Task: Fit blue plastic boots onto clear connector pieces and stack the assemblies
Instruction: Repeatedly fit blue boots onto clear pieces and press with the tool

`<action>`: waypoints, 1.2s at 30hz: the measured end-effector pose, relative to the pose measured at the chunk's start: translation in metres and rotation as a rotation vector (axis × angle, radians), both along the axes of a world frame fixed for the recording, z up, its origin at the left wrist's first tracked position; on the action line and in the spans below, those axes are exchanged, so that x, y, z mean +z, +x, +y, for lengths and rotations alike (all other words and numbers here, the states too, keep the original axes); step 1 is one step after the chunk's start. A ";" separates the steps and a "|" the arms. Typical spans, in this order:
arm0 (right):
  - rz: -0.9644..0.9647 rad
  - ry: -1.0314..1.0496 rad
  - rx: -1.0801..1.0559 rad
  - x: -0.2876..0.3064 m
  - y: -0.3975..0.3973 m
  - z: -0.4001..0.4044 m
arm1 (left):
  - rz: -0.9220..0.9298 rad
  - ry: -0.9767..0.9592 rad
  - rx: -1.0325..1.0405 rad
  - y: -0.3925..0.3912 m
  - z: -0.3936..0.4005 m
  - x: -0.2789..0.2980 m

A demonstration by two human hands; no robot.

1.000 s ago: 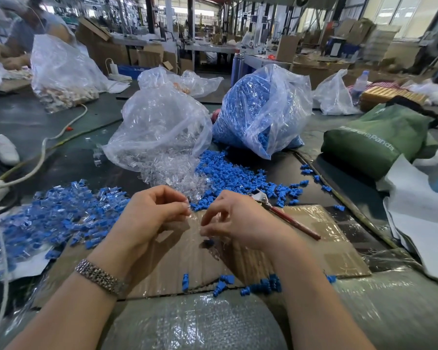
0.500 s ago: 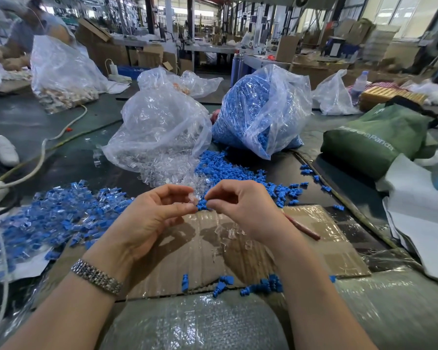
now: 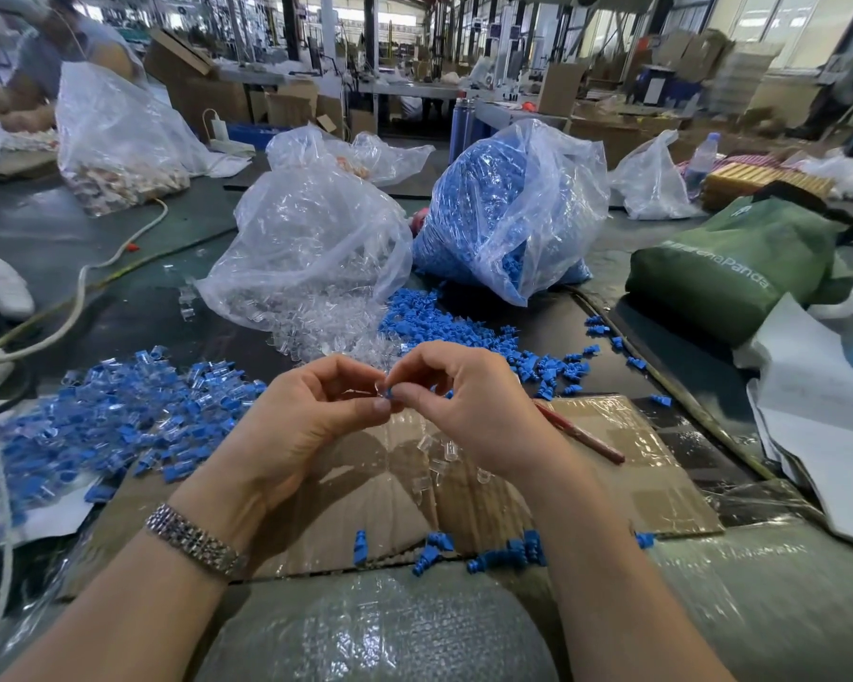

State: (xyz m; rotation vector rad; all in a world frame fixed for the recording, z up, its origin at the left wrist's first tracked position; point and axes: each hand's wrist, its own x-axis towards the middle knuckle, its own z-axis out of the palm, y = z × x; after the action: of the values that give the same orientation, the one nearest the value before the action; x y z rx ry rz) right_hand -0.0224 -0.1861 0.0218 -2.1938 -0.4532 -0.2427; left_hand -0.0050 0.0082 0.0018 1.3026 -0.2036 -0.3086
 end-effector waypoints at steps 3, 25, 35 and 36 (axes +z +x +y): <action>-0.011 0.012 -0.005 0.000 0.001 -0.001 | 0.015 -0.069 -0.023 0.000 0.001 -0.001; -0.037 -0.026 0.033 0.002 -0.002 0.000 | -0.032 0.023 -0.016 -0.003 0.001 0.001; 0.294 -0.487 -0.645 0.003 0.003 -0.038 | 0.013 -0.032 0.048 -0.002 0.000 0.003; 0.406 -0.552 -0.691 0.000 0.002 -0.043 | 0.010 -0.030 0.057 -0.001 0.000 0.003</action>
State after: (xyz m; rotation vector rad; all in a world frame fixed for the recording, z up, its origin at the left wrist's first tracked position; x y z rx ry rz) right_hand -0.0203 -0.2296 0.0220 -2.7884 0.5447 -0.0260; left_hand -0.0063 0.0082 0.0046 1.2747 -0.1618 -0.2625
